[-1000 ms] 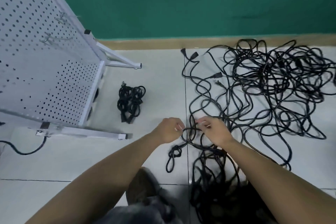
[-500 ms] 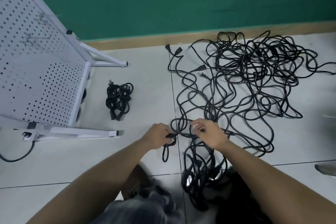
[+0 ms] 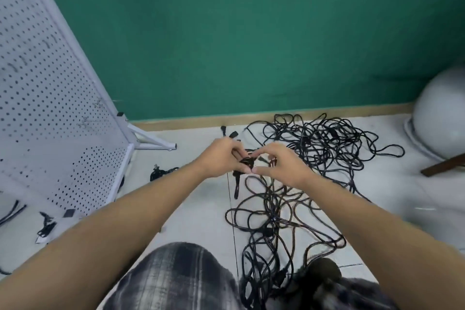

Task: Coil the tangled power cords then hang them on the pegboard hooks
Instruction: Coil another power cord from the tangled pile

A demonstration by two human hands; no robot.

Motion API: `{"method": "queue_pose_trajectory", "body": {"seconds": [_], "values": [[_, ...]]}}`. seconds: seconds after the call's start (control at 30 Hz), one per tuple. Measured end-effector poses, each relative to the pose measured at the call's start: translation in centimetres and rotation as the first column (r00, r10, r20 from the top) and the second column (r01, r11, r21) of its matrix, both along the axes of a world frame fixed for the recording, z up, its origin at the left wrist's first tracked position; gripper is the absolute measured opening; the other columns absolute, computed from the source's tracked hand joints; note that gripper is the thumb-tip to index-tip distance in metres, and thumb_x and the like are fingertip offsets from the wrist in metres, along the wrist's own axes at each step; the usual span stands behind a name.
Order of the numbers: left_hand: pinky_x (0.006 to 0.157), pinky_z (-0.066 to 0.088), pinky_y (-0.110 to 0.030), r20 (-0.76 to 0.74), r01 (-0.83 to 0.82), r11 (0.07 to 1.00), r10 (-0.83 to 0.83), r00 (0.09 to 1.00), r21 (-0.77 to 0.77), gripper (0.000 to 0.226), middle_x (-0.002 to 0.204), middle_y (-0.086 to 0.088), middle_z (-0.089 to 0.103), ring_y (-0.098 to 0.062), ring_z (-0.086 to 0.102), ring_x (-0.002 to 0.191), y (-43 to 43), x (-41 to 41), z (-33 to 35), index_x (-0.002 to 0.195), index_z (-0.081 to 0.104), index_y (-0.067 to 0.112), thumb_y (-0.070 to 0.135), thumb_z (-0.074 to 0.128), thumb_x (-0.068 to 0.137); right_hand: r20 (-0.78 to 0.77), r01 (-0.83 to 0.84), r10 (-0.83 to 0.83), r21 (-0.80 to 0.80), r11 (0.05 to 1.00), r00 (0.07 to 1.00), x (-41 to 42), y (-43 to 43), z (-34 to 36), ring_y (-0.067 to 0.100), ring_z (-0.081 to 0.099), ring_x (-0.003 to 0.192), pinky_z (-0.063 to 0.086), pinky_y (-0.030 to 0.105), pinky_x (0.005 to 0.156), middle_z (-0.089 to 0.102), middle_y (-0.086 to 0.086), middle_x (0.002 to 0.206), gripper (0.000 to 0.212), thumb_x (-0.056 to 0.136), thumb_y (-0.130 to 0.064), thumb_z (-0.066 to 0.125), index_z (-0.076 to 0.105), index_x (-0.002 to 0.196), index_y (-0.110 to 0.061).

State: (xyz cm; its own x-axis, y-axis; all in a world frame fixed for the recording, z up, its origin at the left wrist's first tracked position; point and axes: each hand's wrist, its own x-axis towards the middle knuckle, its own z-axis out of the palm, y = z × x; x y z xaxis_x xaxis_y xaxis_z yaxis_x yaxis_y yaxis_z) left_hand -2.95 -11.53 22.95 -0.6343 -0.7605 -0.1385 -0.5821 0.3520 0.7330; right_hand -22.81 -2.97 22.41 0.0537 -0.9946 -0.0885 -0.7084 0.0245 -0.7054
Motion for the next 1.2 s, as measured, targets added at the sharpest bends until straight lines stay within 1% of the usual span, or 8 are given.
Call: {"method": "queue_pose_trajectory", "body": {"seconds": [0.1,0.2,0.27,0.43,0.63,0.83,1.0,1.2], "values": [[0.069,0.044,-0.012,-0.038,0.044,0.994,-0.048,0.998,-0.101,0.031,0.082,0.009,0.072,0.006,0.060,0.068,0.5,-1.0,5.6,0.100,0.079,0.015,0.021,0.093,0.074,-0.066,-0.001,-0.006,-0.114,0.994,0.998,-1.0,-0.1,5.3,-0.010,0.049,0.093,0.035,0.002,0.079,0.057,-0.012,0.106,0.030,0.084,-0.031,0.085,0.074,0.111,-0.027],[0.069,0.043,-0.005,-0.079,0.047,0.971,-0.067,0.995,-0.236,0.026,0.082,0.014,0.071,0.013,0.059,0.067,1.6,-1.9,10.8,0.103,0.080,0.019,0.018,0.089,0.078,-0.028,0.072,-0.077,-0.143,0.987,0.997,-1.9,0.2,9.5,0.011,0.067,0.093,0.052,0.028,0.085,0.073,-0.011,0.102,0.020,0.086,-0.037,0.083,0.076,0.102,-0.029],[0.074,0.052,-0.012,-0.154,0.014,0.965,-0.056,0.986,-0.261,0.027,0.086,0.014,0.073,0.008,0.063,0.069,2.2,-2.3,13.1,0.102,0.080,0.019,0.017,0.090,0.077,0.064,0.104,-0.096,-0.132,0.986,0.993,-2.3,0.9,11.7,0.010,0.071,0.086,0.056,0.035,0.088,0.078,-0.010,0.091,0.015,0.088,-0.036,0.081,0.079,0.100,-0.026],[0.077,0.055,-0.019,-0.276,-0.119,0.930,0.020,0.961,-0.348,0.024,0.085,0.007,0.075,-0.004,0.069,0.077,4.0,-3.3,14.8,0.091,0.080,0.016,0.025,0.093,0.074,0.129,0.139,-0.126,-0.095,0.986,0.984,-2.8,2.7,14.6,-0.009,0.056,0.060,0.043,0.019,0.067,0.070,-0.022,0.068,0.017,0.098,-0.033,0.071,0.079,0.100,-0.019],[0.087,0.055,-0.020,-0.278,-0.114,0.983,0.070,0.958,-0.147,0.016,0.097,0.015,0.079,0.004,0.071,0.090,4.5,-3.1,14.2,0.109,0.081,0.026,0.027,0.071,0.097,0.227,0.260,-0.241,-0.060,0.964,0.944,-3.3,2.5,13.4,0.010,0.065,0.079,0.056,0.041,0.092,0.074,-0.008,0.089,0.013,0.099,-0.033,0.067,0.077,0.099,-0.026],[0.084,0.048,-0.020,-0.418,0.056,0.949,0.083,0.905,0.311,0.051,0.118,0.004,0.076,-0.004,0.065,0.090,4.4,-2.4,13.1,0.133,0.069,0.024,0.038,0.082,0.086,0.208,0.297,-0.276,-0.076,0.952,0.938,-4.2,1.9,13.3,-0.005,0.061,0.071,0.047,0.019,0.073,0.073,-0.015,0.084,0.014,0.097,-0.034,0.070,0.078,0.098,-0.024],[0.084,0.048,-0.008,-0.367,0.058,0.942,0.072,0.927,0.330,0.056,0.119,0.023,0.073,0.007,0.069,0.102,4.8,-1.9,12.7,0.134,0.065,0.029,0.016,0.084,0.083,0.202,0.289,-0.278,-0.023,0.957,0.939,-3.9,1.8,12.2,0.000,0.058,0.070,0.039,0.018,0.065,0.068,-0.018,0.077,0.014,0.097,-0.033,0.068,0.076,0.095,-0.023],[0.080,0.058,-0.023,-0.352,-0.127,0.988,0.149,0.924,0.085,0.042,0.106,0.009,0.078,-0.008,0.071,0.089,5.6,-3.0,10.4,0.118,0.076,0.022,0.024,0.090,0.078,0.252,0.217,-0.225,0.061,0.974,0.941,-3.6,1.4,10.4,-0.004,0.051,0.056,0.040,0.022,0.063,0.062,-0.020,0.061,0.026,0.099,-0.045,0.064,0.073,0.088,-0.024]]}}
